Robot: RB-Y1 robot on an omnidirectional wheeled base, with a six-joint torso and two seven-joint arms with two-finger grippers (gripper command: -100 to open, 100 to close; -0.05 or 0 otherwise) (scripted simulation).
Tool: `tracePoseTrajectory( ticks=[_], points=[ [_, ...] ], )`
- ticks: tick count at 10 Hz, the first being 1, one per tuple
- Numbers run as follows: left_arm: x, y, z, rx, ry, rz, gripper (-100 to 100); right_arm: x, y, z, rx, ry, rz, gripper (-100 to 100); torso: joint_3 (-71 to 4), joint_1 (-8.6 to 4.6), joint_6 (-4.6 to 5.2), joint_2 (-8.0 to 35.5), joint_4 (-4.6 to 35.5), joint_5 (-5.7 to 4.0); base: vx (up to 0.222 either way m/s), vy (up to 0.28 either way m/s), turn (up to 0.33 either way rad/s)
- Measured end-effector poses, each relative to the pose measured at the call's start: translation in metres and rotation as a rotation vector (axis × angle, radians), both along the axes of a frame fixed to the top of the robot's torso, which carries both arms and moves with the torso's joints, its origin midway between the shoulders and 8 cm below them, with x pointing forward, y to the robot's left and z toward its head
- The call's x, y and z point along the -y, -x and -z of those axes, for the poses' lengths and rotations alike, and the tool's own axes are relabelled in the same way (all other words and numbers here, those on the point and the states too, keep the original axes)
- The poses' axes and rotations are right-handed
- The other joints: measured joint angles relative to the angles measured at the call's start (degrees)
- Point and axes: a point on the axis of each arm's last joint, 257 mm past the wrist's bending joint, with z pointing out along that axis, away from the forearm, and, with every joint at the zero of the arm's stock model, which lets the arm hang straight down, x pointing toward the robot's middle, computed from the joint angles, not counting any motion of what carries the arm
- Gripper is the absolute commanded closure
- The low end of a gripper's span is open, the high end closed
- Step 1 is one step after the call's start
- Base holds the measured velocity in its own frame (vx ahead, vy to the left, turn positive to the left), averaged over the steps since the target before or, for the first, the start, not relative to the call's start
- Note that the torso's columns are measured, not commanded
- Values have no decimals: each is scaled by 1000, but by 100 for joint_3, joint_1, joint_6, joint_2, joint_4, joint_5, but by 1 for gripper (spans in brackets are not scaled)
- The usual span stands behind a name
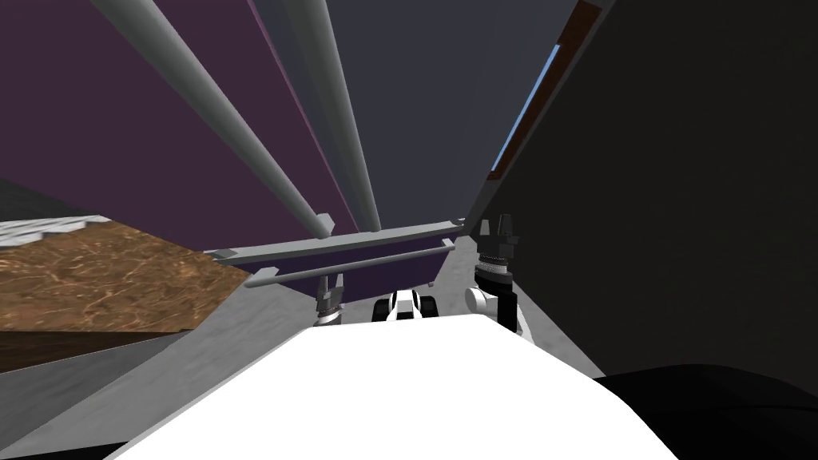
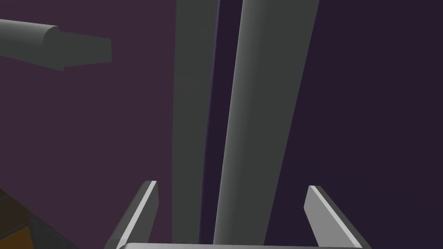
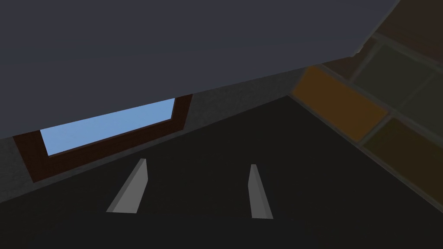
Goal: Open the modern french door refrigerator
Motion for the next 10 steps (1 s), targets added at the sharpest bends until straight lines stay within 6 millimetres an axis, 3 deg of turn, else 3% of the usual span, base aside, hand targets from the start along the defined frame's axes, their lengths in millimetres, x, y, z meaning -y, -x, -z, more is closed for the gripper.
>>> tracePoseTrajectory(
  ticks=[5, 10],
  points=[
    [13, 16, 26, -11, 73, -36, -100, 0, 0, 0, 0, 0, 0, 0, 1, 4, 0, 4, 0, 1, 66, -21, 6],
    [1, -3, 15, -8, 74, -35, -100, 0, 0, 0, 0, 0, 0, 0, 0, 3, 0, 1, 0, 1, -2, -23, 4]
  ],
)
